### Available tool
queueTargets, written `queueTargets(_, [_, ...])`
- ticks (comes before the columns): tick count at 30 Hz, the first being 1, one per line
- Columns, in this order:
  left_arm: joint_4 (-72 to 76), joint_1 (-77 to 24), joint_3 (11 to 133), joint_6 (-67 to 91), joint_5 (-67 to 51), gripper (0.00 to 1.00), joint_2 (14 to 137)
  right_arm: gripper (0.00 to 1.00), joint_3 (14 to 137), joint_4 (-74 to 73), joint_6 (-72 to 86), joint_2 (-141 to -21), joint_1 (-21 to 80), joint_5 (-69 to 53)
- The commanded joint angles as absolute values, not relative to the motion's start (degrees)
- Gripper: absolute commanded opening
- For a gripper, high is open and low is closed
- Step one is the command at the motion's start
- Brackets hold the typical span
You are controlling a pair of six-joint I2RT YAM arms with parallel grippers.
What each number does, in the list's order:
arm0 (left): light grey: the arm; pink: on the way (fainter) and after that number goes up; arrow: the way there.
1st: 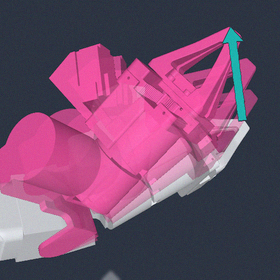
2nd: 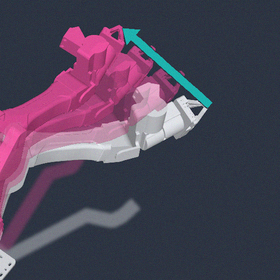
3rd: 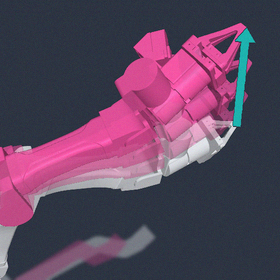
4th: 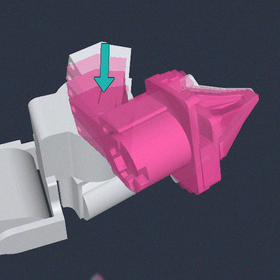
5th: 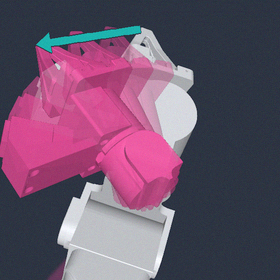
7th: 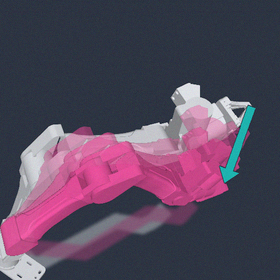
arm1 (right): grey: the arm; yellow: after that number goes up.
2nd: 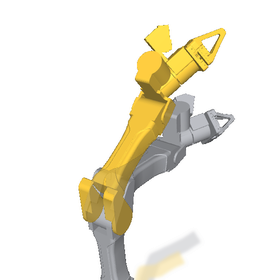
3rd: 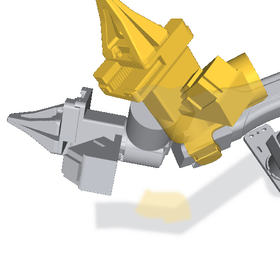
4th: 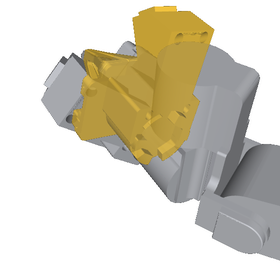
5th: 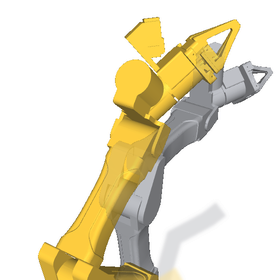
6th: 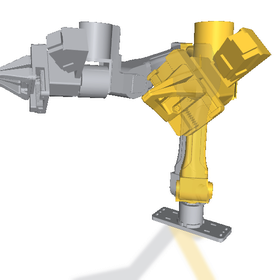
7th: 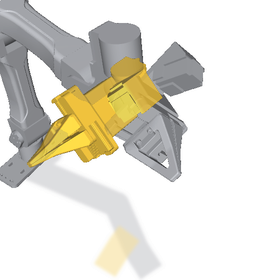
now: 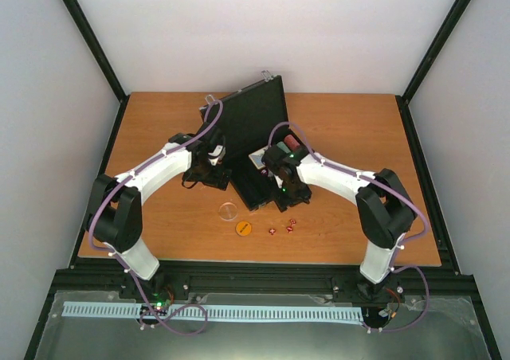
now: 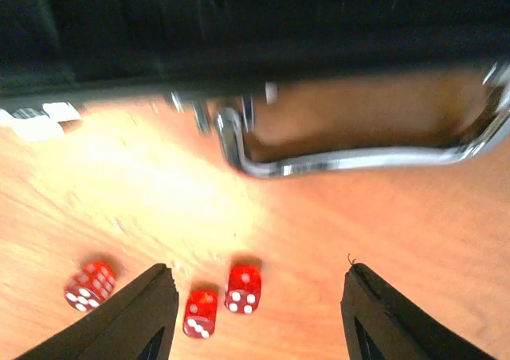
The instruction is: Pack up texas hold em set
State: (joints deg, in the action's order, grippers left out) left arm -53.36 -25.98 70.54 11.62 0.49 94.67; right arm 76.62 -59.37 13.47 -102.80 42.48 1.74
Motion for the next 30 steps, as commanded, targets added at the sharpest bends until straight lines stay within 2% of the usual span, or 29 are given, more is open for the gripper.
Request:
queueTargets(1, [-52.4, -25.8, 71.0, 11.3, -0.6, 1.0, 94.6, 0.57, 70.7, -57.9, 17.6, -100.3, 42.3, -2.6])
queueTargets(12, [-52.5, -25.8, 70.8, 11.4, -1.0, 1.0, 94.4, 0.53, 63.1, -51.9, 19.4, -99.4, 42.3, -5.2])
queueTargets(17, [-52.6, -25.8, 71.0, 11.4, -1.0, 1.0, 94.6, 0.48, 61.2, -50.8, 19.4, -99.4, 42.3, -4.5])
queueTargets(27, [-52.5, -25.8, 71.1, 11.4, -1.3, 1.0, 94.9, 0.29, 61.1, -49.6, 19.2, -100.8, 42.3, -4.0])
queueTargets(30, [-52.4, -25.7, 71.1, 11.4, -1.1, 1.0, 94.8, 0.18, 61.9, -50.4, 18.9, -101.4, 42.3, -3.7])
